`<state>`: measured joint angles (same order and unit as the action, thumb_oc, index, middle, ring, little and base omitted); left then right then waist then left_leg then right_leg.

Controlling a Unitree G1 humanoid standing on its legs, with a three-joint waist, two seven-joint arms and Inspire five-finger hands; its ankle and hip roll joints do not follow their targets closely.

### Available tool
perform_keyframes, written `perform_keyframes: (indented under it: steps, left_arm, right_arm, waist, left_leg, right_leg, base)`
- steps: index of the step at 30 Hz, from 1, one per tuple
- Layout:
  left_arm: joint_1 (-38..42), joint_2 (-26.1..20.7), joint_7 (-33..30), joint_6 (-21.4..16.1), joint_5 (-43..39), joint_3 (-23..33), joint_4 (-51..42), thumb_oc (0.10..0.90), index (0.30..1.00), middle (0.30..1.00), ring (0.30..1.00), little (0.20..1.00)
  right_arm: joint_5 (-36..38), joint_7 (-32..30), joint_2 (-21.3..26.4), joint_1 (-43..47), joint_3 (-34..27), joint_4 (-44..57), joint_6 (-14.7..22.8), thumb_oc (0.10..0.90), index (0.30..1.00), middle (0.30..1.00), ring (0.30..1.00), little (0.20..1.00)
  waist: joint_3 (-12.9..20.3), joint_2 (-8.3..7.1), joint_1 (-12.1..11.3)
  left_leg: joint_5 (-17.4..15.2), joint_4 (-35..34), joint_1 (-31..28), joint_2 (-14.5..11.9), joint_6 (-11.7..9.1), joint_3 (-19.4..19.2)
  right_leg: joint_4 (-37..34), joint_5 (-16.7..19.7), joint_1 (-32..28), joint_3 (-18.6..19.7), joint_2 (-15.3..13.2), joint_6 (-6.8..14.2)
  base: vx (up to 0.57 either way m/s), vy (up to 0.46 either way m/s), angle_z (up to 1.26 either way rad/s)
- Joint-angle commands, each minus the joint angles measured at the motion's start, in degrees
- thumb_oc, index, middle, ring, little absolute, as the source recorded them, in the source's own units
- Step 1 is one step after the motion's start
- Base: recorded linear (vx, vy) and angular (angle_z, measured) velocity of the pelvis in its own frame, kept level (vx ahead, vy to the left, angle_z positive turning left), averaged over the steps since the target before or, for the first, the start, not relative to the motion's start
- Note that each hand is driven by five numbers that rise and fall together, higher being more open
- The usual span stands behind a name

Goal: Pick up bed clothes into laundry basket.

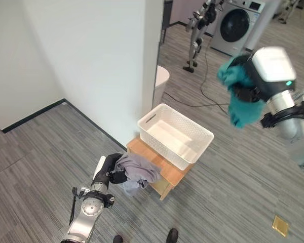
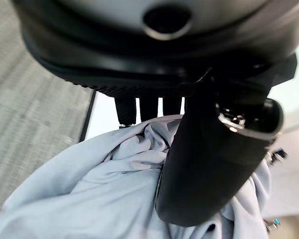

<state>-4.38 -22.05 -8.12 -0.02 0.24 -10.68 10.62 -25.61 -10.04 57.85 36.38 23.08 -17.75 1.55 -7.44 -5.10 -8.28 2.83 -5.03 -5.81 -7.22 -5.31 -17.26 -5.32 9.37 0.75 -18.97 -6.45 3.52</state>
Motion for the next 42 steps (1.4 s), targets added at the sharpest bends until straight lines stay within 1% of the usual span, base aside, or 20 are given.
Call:
perform_keyframes:
  steps: [1,4,5,7,8,9,10,15,22,23,24,25,28,34,35,36,38,39,40,42]
  left_arm:
    - [4.14,-2.65,-0.50,-8.26,-0.96,-3.01,-6.40,0.400,0.300,0.300,0.300,0.300]
    - [4.59,-3.93,-0.27,-8.73,-2.08,-3.87,-6.58,0.400,0.300,0.300,0.300,0.300]
    - [5.00,-4.19,-0.46,-9.33,-3.52,-4.21,-6.67,0.400,0.300,0.300,0.300,0.300]
    - [5.02,-4.15,-0.46,-9.34,-3.54,-4.15,-6.66,0.400,0.300,0.300,0.300,0.300]
    - [4.63,-4.46,-0.43,-10.05,-4.94,-4.03,-7.49,0.400,0.300,0.300,0.300,0.300]
    - [4.63,-4.44,-0.42,-10.03,-4.95,-3.98,-7.51,0.400,0.300,0.300,0.300,0.300]
    - [4.28,-4.36,-0.31,-10.66,-5.86,-3.69,-7.59,0.400,0.300,0.300,0.300,0.300]
    - [3.58,-3.86,-1.05,-11.21,-7.82,-3.54,-5.54,0.400,0.300,0.300,0.300,0.300]
    - [5.95,-3.48,-2.31,-11.22,-8.05,-4.42,-2.65,0.400,0.300,0.300,0.300,0.300]
    - [6.53,-3.48,-2.46,-11.27,-8.13,-4.58,-2.56,0.400,0.300,0.300,0.300,0.300]
    - [7.65,-3.48,-2.56,-11.42,-8.53,-5.26,-2.37,0.400,0.300,0.300,0.300,0.300]
    - [7.69,-3.47,-2.57,-11.44,-8.55,-5.26,-2.33,0.400,0.300,0.300,0.300,0.300]
    - [8.36,-3.62,-2.39,-11.40,-8.83,-5.48,-2.50,0.400,0.300,0.300,0.300,0.300]
    - [10.59,-4.14,-3.41,-10.71,-6.50,-3.10,-4.88,0.400,0.300,0.300,0.300,0.300]
    - [11.15,-4.21,-4.10,-10.49,-5.17,-1.31,-6.50,0.400,0.300,0.300,0.300,0.300]
    - [11.11,-4.28,-4.10,-10.45,-5.15,-1.38,-6.55,0.400,0.300,0.300,0.300,0.300]
    - [12.73,-4.43,-4.98,-10.06,-3.24,0.31,-7.78,0.400,0.300,0.300,0.300,0.300]
    - [12.75,-4.59,-4.98,-10.03,-3.21,0.08,-7.81,0.400,0.300,0.300,0.300,0.300]
    - [15.90,-4.63,-5.89,-9.28,-0.85,0.76,-8.50,0.400,0.300,0.300,0.300,0.300]
    - [20.45,-4.54,-7.37,-8.43,1.39,1.16,-9.40,0.400,0.300,0.300,0.300,0.300]
  right_arm:
    - [-2.04,-3.57,0.93,10.13,0.26,-6.98,-2.01,0.400,0.300,0.300,0.300,0.300]
    - [-1.66,-3.83,-0.39,15.19,4.40,-16.06,-2.98,0.400,0.300,0.300,0.300,0.300]
    - [-0.79,-4.75,-1.97,17.10,5.93,-21.78,-3.03,0.400,0.300,0.300,0.300,0.300]
    - [-0.74,-4.81,-2.02,17.35,6.13,-21.97,-2.95,0.400,0.300,0.300,0.300,0.300]
    - [-1.16,-5.50,-3.07,20.91,7.08,-27.54,-3.86,0.400,0.300,0.300,0.300,0.300]
    - [-1.13,-5.53,-3.10,21.05,7.19,-27.64,-3.83,0.400,0.300,0.300,0.300,0.300]
    - [0.30,-7.24,-3.51,21.99,6.45,-29.29,-3.68,0.400,0.300,0.300,0.300,0.300]
    - [6.08,-9.70,-3.26,24.73,4.51,-32.81,-2.71,0.400,0.300,0.300,0.300,0.300]
    - [8.54,-10.02,-5.46,27.79,6.54,-39.32,-2.83,0.400,0.300,0.300,0.300,0.300]
    - [9.20,-10.22,-5.92,28.16,6.42,-40.44,-2.82,0.549,0.524,0.524,0.524,0.524]
    - [10.53,-10.06,-6.80,28.53,6.35,-43.05,-2.91,0.800,0.900,0.900,0.900,0.900]
    - [10.56,-10.05,-6.82,28.66,6.44,-43.19,-2.84,0.800,0.900,0.900,0.900,0.900]
    - [9.02,-8.72,-7.24,29.77,8.73,-44.48,-3.15,0.800,0.900,0.900,0.900,0.900]
    - [4.98,-8.68,-7.03,26.68,8.66,-31.39,-3.68,0.800,0.900,0.900,0.900,0.900]
    - [3.94,-9.06,-5.57,24.89,6.57,-24.48,-3.71,0.800,0.900,0.900,0.900,0.900]
    - [3.86,-8.98,-5.51,24.53,6.26,-24.15,-3.86,0.800,0.900,0.900,0.900,0.900]
    - [3.46,-9.47,-3.51,21.12,2.51,-15.95,-3.34,0.800,0.900,0.900,0.900,0.900]
    - [3.31,-9.31,-3.38,20.32,1.77,-15.35,-3.56,0.800,0.900,0.900,0.900,0.900]
    - [1.85,-10.25,-3.47,14.52,-2.90,-7.26,-3.49,0.800,0.900,0.900,0.900,0.900]
    - [1.24,-11.16,-5.09,7.32,-9.42,-0.30,-3.33,0.800,0.900,0.900,0.900,0.900]
  waist:
    - [4.37,-1.26,-2.77]
    - [2.60,-1.77,-4.50]
    - [0.69,-1.86,-6.11]
    - [0.73,-1.84,-5.99]
    - [-1.41,-1.43,-8.04]
    - [-1.35,-1.42,-7.92]
    - [-2.77,-0.95,-9.06]
    - [-4.97,-0.51,-10.66]
    - [-5.91,-0.36,-11.95]
    - [-5.86,-0.34,-12.00]
    - [-5.64,-0.29,-12.01]
    - [-5.61,-0.29,-11.97]
    - [-5.37,-0.22,-11.63]
    - [-3.66,0.09,-9.08]
    - [-2.83,0.17,-7.61]
    - [-2.88,0.10,-7.76]
    - [-1.67,0.31,-5.47]
    - [-1.76,0.14,-5.78]
    - [-0.71,0.54,-3.50]
    - [0.37,1.54,-0.39]
  left_leg:
    - [0.27,0.03,4.93,0.15,0.79,4.07]
    - [1.06,0.03,6.97,-0.27,0.45,4.89]
    - [1.81,0.03,8.96,-0.31,0.29,5.73]
    - [1.84,0.03,9.07,-0.31,0.29,5.79]
    - [2.90,0.03,12.02,-0.43,-0.21,6.83]
    - [2.94,0.03,12.14,-0.42,-0.22,6.91]
    - [3.70,0.03,14.27,-0.71,-1.10,7.05]
    - [4.00,0.03,19.71,-1.31,-3.35,8.71]
    - [4.44,0.03,22.24,-0.43,-3.56,9.53]
    - [4.46,0.03,22.48,-0.27,-3.58,9.54]
    - [4.42,0.03,22.88,0.00,-3.64,9.50]
    - [4.43,0.03,22.94,0.01,-3.64,9.52]
    - [4.18,0.03,22.79,0.14,-3.63,9.26]
    - [2.03,0.03,17.99,-0.13,-2.67,5.91]
    - [2.65,0.03,16.80,0.23,-1.70,4.21]
    - [2.61,0.03,16.68,0.24,-1.69,4.13]
    - [1.70,0.03,14.43,0.37,-1.18,2.53]
    - [1.65,0.03,14.25,0.39,-1.16,2.42]
    - [0.80,0.03,12.33,0.42,-0.68,1.01]
    - [-0.18,0.03,10.46,0.52,-0.08,-0.44]
  right_leg:
    - [0.32,-3.23,-5.42,-3.09,-4.74,7.26]
    - [0.32,-3.15,-4.26,-4.07,-4.58,7.29]
    - [0.32,-3.03,-3.25,-5.16,-4.60,7.21]
    - [0.32,-3.03,-3.18,-5.22,-4.60,7.21]
    - [0.32,-2.85,-2.10,-8.38,-5.06,7.27]
    - [0.32,-2.85,-2.04,-8.46,-5.06,7.26]
    - [0.32,-2.70,-1.10,-10.73,-5.47,7.64]
    - [0.32,-3.97,1.81,-12.48,-5.54,8.44]
    - [0.32,-4.11,3.24,-13.47,-5.76,8.79]
    - [0.32,-4.11,3.39,-13.53,-5.81,8.87]
    - [0.32,-4.04,3.71,-13.80,-6.03,8.98]
    - [0.32,-4.04,3.75,-13.82,-6.04,8.99]
    - [0.32,-3.96,3.65,-13.72,-6.26,9.09]
    - [0.32,-3.63,1.58,-11.19,-7.21,9.52]
    - [0.32,-2.35,1.47,-11.10,-7.74,9.11]
    - [0.32,-2.34,1.40,-11.04,-7.77,9.12]
    - [0.32,-1.80,0.72,-9.89,-8.04,9.33]
    - [0.32,-1.79,0.60,-9.79,-8.07,9.36]
    - [0.32,-1.32,0.13,-8.63,-8.40,9.54]
    - [0.32,-0.90,-0.34,-7.24,-8.71,9.69]
  base:
    - [0.02,-0.013,0.29]
    - [-0.04,-0.026,0.25]
    - [-0.06,-0.023,0.14]
    - [-0.04,-0.010,0.06]
    - [-0.02,0.002,0.13]
    - [-0.04,0.013,0.37]
    - [-0.01,0.010,0.42]
    - [0.04,-0.018,0.33]
    - [0.03,0.009,0.26]
    - [0.06,0.012,0.08]
    - [0.04,0.008,0.09]
    - [0.04,0.003,0.11]
    - [0.00,0.019,0.11]
    - [0.01,0.032,-0.22]
    - [-0.05,0.046,-0.53]
    - [-0.03,0.067,-0.39]
    - [0.05,0.038,-0.28]
    - [0.07,0.050,-0.35]
    - [0.06,0.054,-0.52]
    - [0.08,0.094,-0.46]
